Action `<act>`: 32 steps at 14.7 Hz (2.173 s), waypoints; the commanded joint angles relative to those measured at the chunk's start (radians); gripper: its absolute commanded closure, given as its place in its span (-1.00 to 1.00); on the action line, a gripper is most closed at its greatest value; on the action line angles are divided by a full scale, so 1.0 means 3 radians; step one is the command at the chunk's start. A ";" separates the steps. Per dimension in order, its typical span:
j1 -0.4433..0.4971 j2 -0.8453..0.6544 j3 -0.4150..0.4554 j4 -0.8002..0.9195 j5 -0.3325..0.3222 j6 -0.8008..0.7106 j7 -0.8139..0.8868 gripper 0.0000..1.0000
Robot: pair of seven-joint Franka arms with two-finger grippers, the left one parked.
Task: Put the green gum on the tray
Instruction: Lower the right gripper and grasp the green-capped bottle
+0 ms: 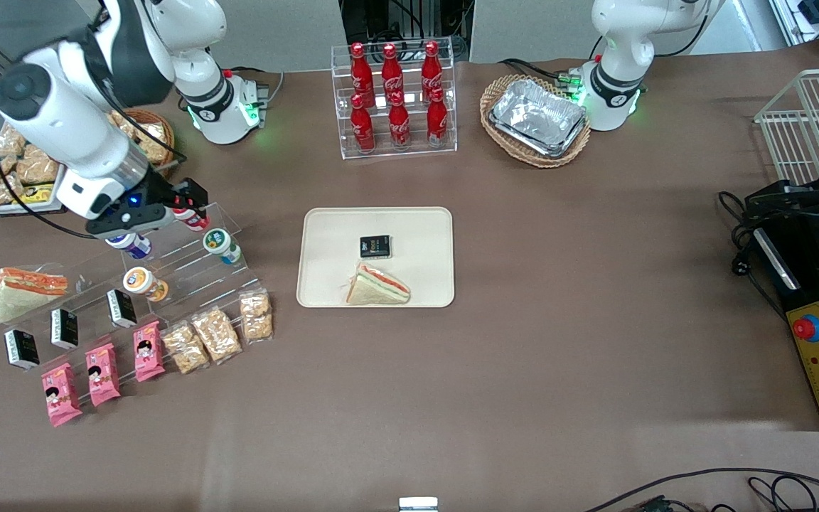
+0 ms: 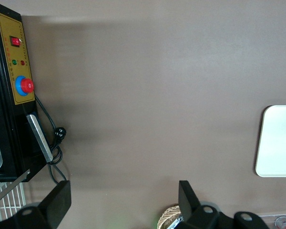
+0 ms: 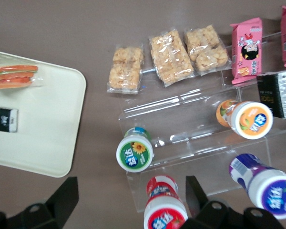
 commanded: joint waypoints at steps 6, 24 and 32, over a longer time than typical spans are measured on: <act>0.0014 0.0232 -0.0013 -0.0502 0.0011 0.0880 -0.0067 -1.00; 0.0101 0.0391 -0.0018 -0.0931 -0.0009 0.1555 -0.0103 -1.00; 0.0101 0.0406 -0.0018 -0.0962 -0.0009 0.1566 -0.0092 0.18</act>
